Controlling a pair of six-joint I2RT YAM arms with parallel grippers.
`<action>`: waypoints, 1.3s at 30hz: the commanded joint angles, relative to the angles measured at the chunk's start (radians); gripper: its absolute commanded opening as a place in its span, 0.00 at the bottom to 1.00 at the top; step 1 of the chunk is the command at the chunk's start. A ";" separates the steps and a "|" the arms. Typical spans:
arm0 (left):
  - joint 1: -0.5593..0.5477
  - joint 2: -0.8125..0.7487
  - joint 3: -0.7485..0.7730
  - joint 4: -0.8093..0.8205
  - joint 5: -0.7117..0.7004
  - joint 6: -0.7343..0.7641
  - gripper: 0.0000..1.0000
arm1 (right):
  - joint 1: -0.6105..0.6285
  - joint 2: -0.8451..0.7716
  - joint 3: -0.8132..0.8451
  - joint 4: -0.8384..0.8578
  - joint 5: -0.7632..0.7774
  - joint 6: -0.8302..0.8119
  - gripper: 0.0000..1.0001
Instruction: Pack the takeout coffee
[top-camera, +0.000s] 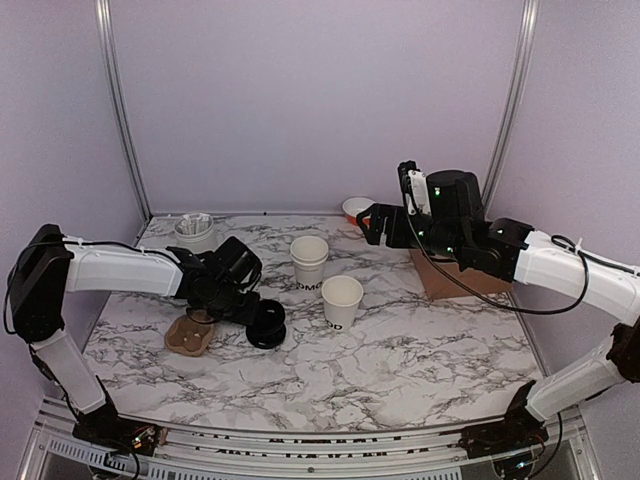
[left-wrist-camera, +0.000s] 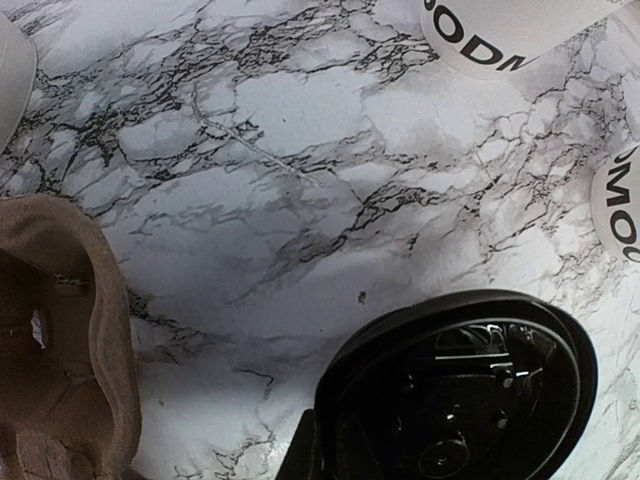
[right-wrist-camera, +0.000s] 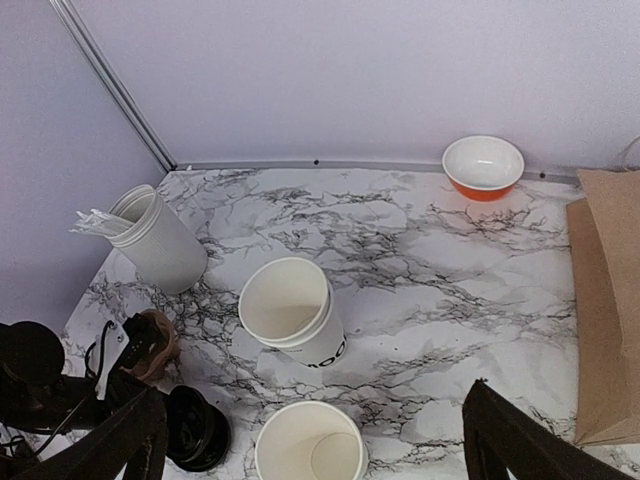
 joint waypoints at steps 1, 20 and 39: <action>-0.004 -0.025 0.037 -0.038 -0.015 0.014 0.01 | -0.003 -0.027 -0.002 0.028 -0.009 -0.012 1.00; -0.012 -0.237 0.199 -0.004 0.081 0.005 0.00 | 0.006 0.071 0.034 0.099 -0.384 0.046 0.91; 0.040 -0.255 0.163 0.629 0.771 -0.411 0.00 | -0.009 -0.103 -0.107 0.505 -0.692 -0.120 0.94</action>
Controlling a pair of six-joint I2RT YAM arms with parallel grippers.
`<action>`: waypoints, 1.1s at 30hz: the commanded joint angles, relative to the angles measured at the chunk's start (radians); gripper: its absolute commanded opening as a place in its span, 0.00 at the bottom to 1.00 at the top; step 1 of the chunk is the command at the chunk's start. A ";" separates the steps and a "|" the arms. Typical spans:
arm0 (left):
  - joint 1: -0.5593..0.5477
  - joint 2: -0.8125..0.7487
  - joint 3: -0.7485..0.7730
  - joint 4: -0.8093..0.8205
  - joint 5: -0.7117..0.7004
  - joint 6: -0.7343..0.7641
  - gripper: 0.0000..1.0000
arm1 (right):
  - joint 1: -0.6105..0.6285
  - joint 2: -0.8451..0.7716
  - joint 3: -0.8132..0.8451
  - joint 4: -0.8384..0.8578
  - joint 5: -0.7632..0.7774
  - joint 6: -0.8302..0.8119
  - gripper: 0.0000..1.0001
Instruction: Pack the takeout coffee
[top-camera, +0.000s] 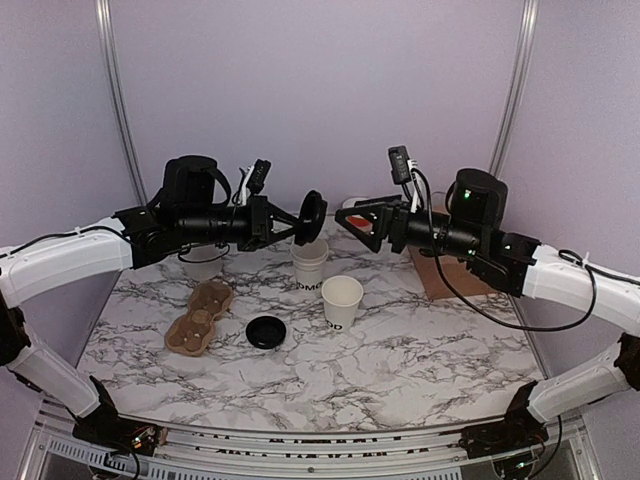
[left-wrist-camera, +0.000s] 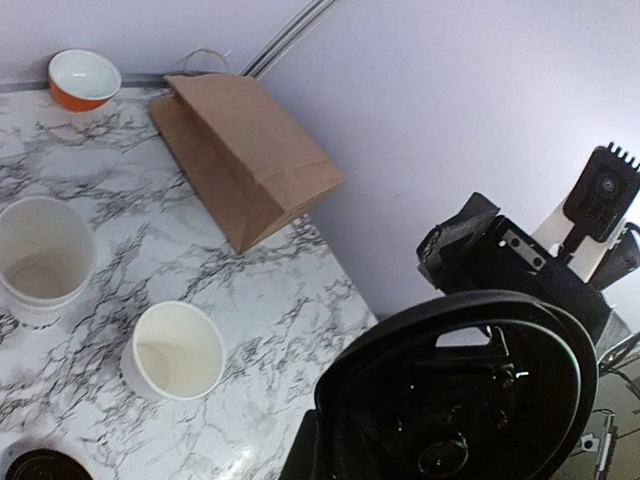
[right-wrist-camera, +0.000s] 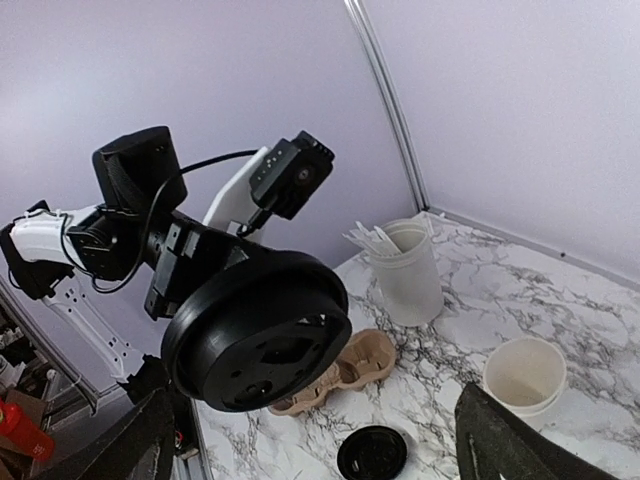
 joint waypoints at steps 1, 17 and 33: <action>0.031 -0.008 -0.015 0.285 0.248 -0.187 0.00 | -0.018 -0.036 0.010 0.135 -0.138 -0.086 0.94; 0.033 0.035 0.069 0.464 0.437 -0.406 0.00 | 0.006 0.016 0.073 0.270 -0.235 -0.422 0.99; 0.013 0.064 0.061 0.464 0.429 -0.402 0.00 | 0.110 0.060 0.132 0.224 -0.068 -0.513 0.99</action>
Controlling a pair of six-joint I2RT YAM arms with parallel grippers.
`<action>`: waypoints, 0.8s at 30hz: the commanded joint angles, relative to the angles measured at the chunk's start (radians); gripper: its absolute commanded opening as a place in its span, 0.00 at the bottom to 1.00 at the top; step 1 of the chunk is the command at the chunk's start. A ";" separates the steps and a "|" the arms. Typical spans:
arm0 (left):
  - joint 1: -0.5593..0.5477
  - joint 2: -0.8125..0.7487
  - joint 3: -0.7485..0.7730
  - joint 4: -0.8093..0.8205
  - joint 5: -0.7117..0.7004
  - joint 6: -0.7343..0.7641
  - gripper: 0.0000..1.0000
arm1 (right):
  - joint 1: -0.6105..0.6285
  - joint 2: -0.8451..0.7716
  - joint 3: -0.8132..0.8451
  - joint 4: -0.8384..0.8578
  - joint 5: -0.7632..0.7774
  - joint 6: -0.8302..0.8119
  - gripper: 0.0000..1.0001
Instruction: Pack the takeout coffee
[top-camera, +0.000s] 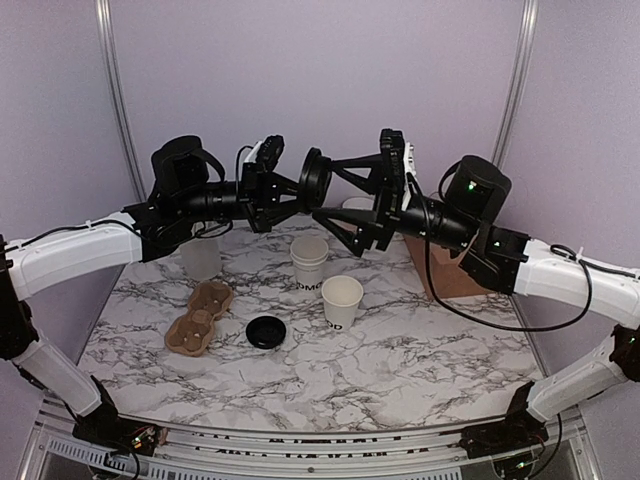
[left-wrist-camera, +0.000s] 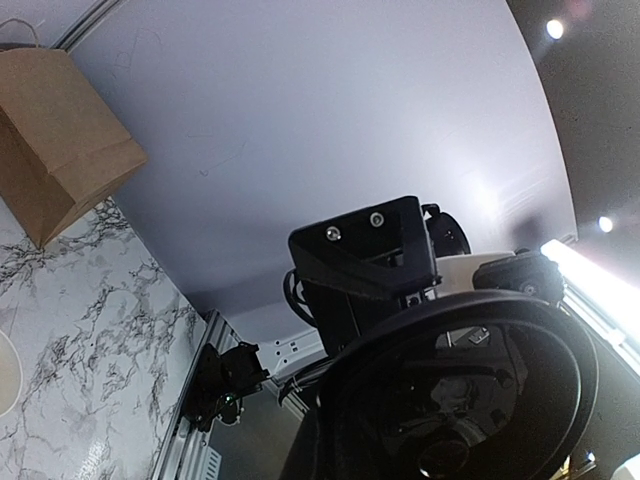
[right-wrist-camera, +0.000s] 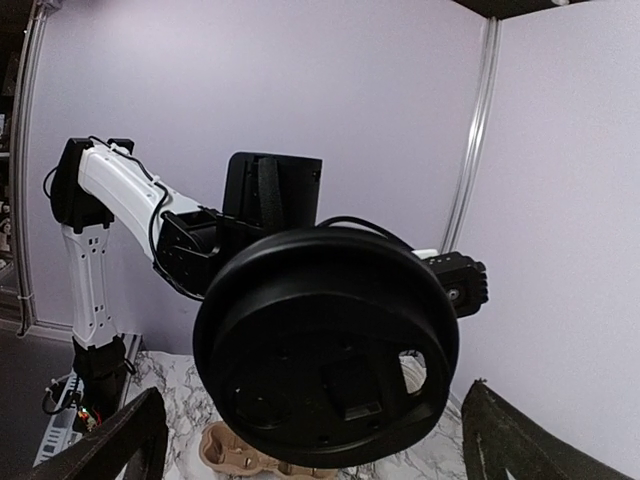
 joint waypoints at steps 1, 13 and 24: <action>-0.011 0.003 0.017 0.045 0.022 0.007 0.00 | 0.007 0.007 0.054 -0.013 0.045 -0.025 0.99; -0.012 0.011 0.012 0.045 0.015 0.007 0.00 | 0.024 0.036 0.091 -0.060 0.048 -0.039 0.98; -0.012 0.015 0.005 0.045 0.016 0.005 0.00 | 0.024 0.034 0.090 -0.070 0.069 -0.033 0.90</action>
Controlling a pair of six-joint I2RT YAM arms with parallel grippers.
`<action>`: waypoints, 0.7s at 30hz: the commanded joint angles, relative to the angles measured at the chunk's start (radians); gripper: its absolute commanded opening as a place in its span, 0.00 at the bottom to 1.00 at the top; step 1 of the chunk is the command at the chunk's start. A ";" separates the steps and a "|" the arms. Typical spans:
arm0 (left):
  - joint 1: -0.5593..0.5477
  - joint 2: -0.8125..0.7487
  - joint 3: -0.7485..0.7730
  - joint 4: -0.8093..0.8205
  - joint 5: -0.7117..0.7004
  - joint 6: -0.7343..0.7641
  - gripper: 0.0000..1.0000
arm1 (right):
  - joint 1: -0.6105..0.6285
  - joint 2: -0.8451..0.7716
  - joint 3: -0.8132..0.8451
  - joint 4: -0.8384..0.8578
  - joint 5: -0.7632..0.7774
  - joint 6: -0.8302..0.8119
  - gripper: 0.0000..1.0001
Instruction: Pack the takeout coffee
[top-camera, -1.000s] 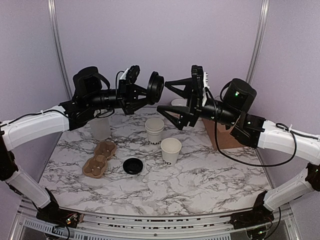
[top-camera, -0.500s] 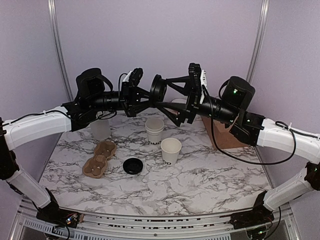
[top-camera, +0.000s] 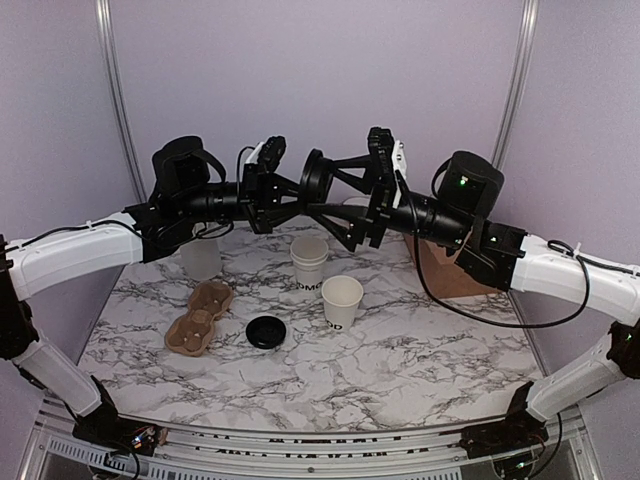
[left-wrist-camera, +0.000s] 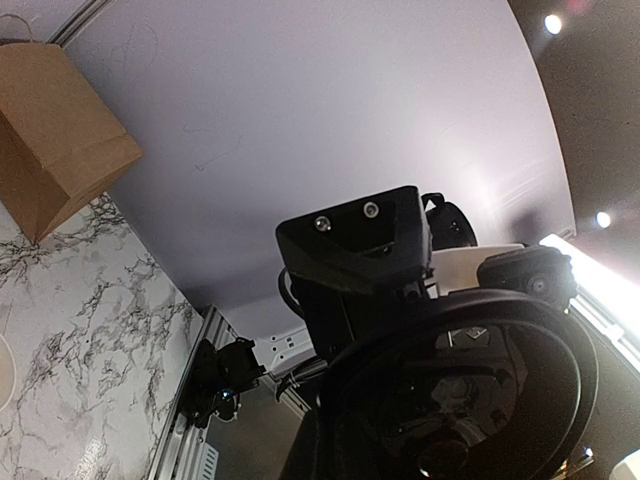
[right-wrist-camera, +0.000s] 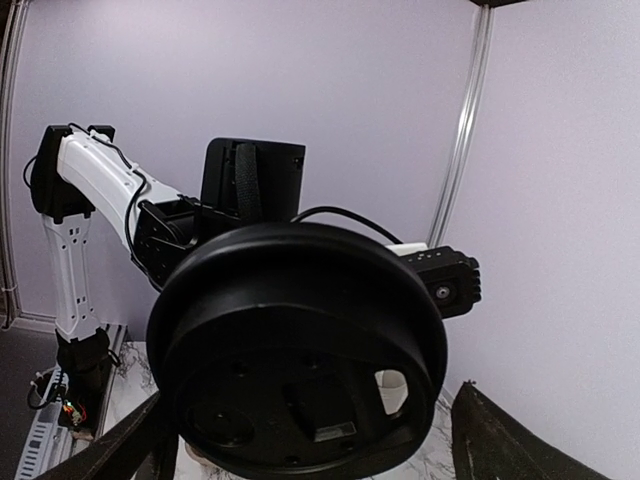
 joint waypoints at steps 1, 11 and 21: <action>-0.005 0.013 0.004 0.044 0.010 0.004 0.00 | 0.008 0.003 0.040 -0.011 0.017 0.000 0.89; -0.005 0.022 -0.001 0.044 0.006 0.002 0.00 | 0.008 0.003 0.044 -0.008 0.009 0.012 0.87; -0.005 0.028 0.000 0.044 0.009 0.002 0.00 | 0.009 0.008 0.045 -0.015 0.013 0.016 0.86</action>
